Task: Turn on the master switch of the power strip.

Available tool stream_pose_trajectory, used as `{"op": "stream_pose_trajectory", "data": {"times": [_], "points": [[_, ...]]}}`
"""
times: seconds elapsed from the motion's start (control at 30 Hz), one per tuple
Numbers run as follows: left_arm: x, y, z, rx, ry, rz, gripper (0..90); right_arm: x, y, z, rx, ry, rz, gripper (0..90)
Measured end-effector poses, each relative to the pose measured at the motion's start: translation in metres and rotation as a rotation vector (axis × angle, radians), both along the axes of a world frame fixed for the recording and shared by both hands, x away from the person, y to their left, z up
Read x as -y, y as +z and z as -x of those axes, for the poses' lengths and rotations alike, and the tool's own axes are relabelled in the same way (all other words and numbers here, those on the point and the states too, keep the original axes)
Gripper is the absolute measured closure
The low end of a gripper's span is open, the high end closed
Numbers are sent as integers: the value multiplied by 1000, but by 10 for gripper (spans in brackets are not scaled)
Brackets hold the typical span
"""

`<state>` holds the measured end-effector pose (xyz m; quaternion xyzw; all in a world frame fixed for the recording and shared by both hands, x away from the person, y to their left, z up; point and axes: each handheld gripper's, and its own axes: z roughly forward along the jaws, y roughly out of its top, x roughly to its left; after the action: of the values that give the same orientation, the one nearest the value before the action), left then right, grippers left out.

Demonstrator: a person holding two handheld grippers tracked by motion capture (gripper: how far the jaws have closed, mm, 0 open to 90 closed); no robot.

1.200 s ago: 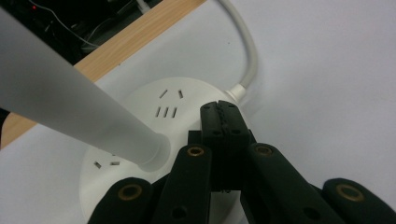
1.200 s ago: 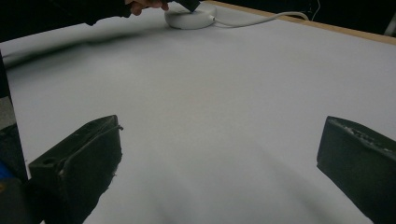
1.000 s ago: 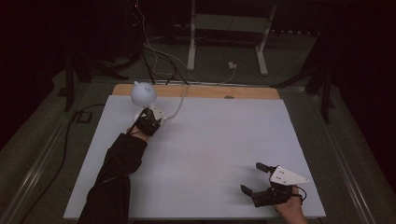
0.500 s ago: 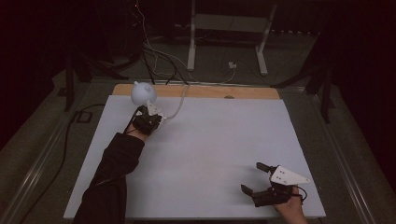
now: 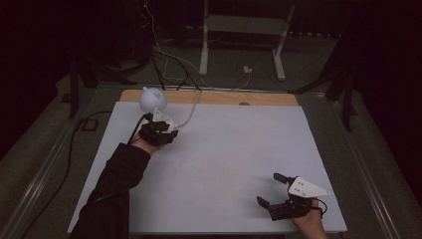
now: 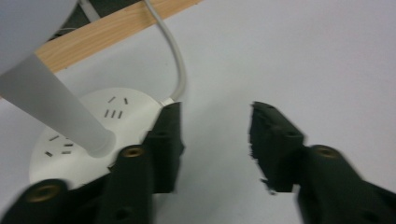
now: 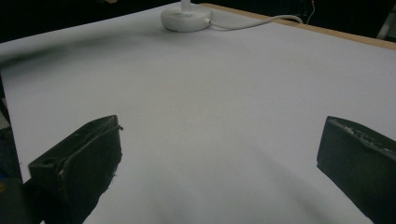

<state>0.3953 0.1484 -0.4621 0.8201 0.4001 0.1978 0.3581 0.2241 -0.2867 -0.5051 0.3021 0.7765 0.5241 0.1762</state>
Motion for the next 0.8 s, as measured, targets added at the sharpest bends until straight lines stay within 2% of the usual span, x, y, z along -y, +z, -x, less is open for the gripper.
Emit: {"op": "stream_pose_trajectory", "data": {"times": [0.2, 0.23, 0.27, 0.3, 0.43, 0.6, 0.8], "points": [[4, 6, 4, -45, -40, -5, 183, 0, 0, 0, -4, -2, -7, 0], [5, 7, 5, -52, -50, -2, 75, 0, 0, 0, -5, -2, -3, 0], [5, 7, 6, -69, -70, 15, 75, 0, 0, 0, -5, -2, -3, 0], [5, 8, 6, -84, -87, 30, 17, 0, 0, -1, -4, -1, -1, 0], [5, 14, 13, -67, -125, 78, 1, 0, 0, -1, -3, -3, 1, 0], [6, 22, 22, -41, -162, 76, 2, -1, 0, 0, -3, -3, 7, 0], [1, 32, 39, -35, -207, 104, 2, -1, 0, 0, -2, -3, 11, 0]]}}
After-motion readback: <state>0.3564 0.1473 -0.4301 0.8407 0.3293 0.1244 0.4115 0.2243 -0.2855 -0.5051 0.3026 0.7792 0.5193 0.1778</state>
